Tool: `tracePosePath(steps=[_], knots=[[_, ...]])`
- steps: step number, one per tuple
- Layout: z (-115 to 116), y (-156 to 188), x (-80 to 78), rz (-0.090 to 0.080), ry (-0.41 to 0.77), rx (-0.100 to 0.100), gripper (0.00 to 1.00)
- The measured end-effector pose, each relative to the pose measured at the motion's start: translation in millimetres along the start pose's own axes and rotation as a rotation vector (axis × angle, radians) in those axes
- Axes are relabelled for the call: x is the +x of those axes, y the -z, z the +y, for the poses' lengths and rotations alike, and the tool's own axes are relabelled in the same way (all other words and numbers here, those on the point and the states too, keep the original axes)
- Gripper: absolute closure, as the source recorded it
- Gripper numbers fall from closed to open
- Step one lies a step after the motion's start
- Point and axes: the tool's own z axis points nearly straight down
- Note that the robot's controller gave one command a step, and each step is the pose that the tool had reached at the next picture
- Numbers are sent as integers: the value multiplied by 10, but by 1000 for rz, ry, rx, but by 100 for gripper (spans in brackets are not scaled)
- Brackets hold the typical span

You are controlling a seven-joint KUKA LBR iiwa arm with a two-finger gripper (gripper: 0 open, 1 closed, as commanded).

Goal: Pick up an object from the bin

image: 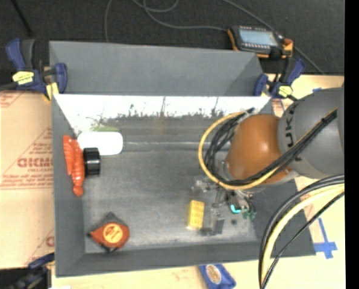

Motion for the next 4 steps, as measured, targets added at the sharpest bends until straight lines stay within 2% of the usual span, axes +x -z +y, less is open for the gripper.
tracePosePath(steps=[1, 2, 3, 4], knots=[[510, -32, -198, -1, -21, -4, 100], [510, -32, -198, -1, -21, -4, 100], [585, 363, -195, 10, -18, -4, 100], [397, 693, -605, -5, -28, -3, 100]])
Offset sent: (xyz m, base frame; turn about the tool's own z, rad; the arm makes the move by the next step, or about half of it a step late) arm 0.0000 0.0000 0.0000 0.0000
